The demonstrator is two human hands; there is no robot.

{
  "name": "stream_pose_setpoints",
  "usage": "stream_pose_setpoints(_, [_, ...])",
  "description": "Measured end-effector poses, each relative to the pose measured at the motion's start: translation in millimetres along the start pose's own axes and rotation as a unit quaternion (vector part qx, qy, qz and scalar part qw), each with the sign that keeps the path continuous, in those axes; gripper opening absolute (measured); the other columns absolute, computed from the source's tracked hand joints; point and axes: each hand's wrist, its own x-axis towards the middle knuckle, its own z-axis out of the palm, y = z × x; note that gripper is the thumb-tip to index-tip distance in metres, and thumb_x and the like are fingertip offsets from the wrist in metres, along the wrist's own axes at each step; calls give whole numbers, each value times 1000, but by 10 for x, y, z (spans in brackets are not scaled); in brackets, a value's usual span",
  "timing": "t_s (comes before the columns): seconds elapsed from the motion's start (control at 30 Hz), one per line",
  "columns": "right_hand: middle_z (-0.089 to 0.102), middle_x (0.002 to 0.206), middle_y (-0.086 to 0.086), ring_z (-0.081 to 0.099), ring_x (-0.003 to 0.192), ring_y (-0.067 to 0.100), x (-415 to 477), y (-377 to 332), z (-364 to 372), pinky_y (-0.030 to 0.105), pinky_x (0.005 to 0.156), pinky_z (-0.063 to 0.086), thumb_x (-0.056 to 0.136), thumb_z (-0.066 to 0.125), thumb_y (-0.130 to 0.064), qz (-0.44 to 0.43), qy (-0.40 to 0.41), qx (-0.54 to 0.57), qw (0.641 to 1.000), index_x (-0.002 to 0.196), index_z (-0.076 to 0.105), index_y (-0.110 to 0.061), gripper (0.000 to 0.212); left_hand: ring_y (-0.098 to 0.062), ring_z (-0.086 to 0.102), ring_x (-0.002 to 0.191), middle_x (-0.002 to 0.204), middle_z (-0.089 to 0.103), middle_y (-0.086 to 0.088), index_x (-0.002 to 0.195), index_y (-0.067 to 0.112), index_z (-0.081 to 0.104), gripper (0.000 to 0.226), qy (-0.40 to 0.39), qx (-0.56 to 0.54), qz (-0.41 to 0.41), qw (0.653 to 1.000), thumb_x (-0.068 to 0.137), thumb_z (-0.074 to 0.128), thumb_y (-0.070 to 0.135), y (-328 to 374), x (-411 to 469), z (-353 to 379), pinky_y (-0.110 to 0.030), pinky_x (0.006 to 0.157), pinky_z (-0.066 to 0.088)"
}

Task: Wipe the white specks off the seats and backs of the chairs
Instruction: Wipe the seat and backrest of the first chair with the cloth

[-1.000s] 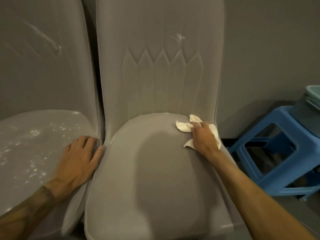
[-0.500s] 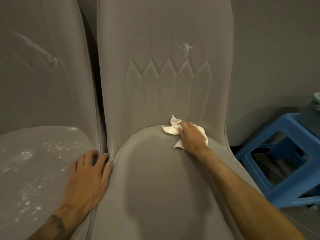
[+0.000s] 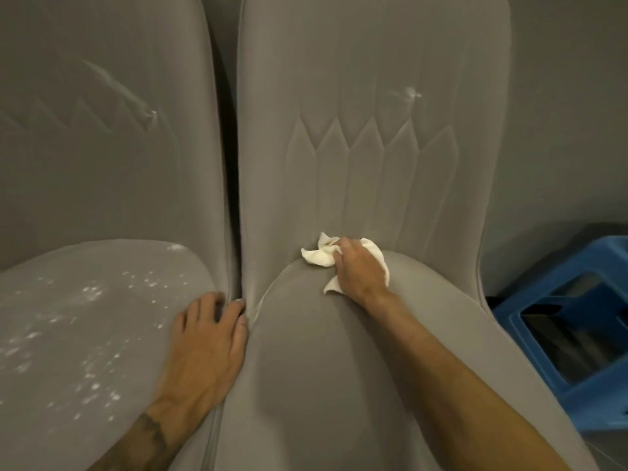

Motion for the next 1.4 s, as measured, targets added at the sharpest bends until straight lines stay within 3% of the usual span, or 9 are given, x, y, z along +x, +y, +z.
stream_pose_setpoints(0.13, [65, 114, -4, 55, 110, 18, -375, -662, 285, 28, 87, 39, 105, 39, -27, -95, -36, 69, 992, 111, 61, -21, 24, -30, 58, 104, 119, 57, -10, 120, 17, 68, 42, -11, -6, 4, 1000, 98, 36, 34, -39, -8, -33, -48, 90, 50])
stream_pose_setpoints(0.27, [60, 120, -2, 52, 112, 15, -624, -521, 98, 27, 96, 38, 104, 45, -30, -248, -140, 91, 954, 118, 58, -23, 21, -29, 56, 103, 120, 56, -9, 120, 17, 67, 40, -29, -11, 15, 999, 95, 39, 31, -71, 4, -79, -45, 90, 49])
stream_pose_setpoints(0.43, [62, 116, 5, 56, 111, 24, -568, -762, 186, 39, 97, 42, 104, 43, -23, -142, -72, 93, 983, 116, 59, -14, 22, -22, 50, 113, 132, 49, -4, 139, 23, 60, 41, -86, -27, 52, 995, 107, 37, 33, -213, 55, -166, -35, 102, 41])
stream_pose_setpoints(0.63, [61, 115, 1, 55, 107, 18, -1186, -844, 152, 30, 96, 43, 104, 43, -23, -268, -99, 133, 949, 115, 61, -17, 22, -25, 48, 119, 140, 44, -5, 138, 22, 61, 35, -124, -49, 102, 986, 109, 42, 31, -374, 155, -250, -38, 103, 39])
stream_pose_setpoints(0.8, [63, 108, -3, 55, 103, 12, -974, -967, 122, 32, 94, 41, 106, 40, -20, -173, -82, 159, 969, 106, 63, -13, 24, -25, 44, 126, 148, 39, -5, 149, 29, 53, 41, -139, -45, 101, 984, 109, 45, 33, -404, 123, -229, -39, 106, 37])
stream_pose_setpoints(0.97, [57, 113, -14, 52, 105, 1, -1445, -905, 150, 10, 94, 34, 105, 40, -30, -283, -117, 157, 939, 111, 59, -28, 20, -26, 46, 123, 141, 44, -1, 140, 22, 56, 37, -115, -132, 41, 984, 108, 48, 39, -379, 39, -213, -38, 105, 37])
stream_pose_setpoints(1.17, [64, 112, 1, 58, 106, 19, -925, -911, 191, 38, 95, 44, 104, 45, -20, -166, -34, 127, 977, 111, 64, -16, 20, -22, 45, 122, 144, 42, -3, 143, 28, 57, 39, -92, -82, 58, 991, 110, 39, 40, -367, 3, -143, -36, 104, 38])
stream_pose_setpoints(1.3, [62, 115, -10, 56, 107, 9, -1104, -800, 181, 29, 94, 44, 105, 43, -28, -228, -71, 132, 962, 117, 60, -27, 21, -20, 46, 120, 140, 43, 1, 141, 29, 57, 36, -86, -90, 73, 990, 110, 41, 39, -398, 17, -129, -37, 104, 39])
stream_pose_setpoints(1.4, [64, 116, -3, 57, 108, 15, -707, -753, 81, 33, 93, 44, 103, 45, -22, -164, -37, 88, 982, 117, 63, -22, 23, -15, 41, 125, 143, 38, 3, 147, 34, 53, 42, -98, -93, 57, 989, 110, 37, 45, -390, 46, -130, -33, 109, 35])
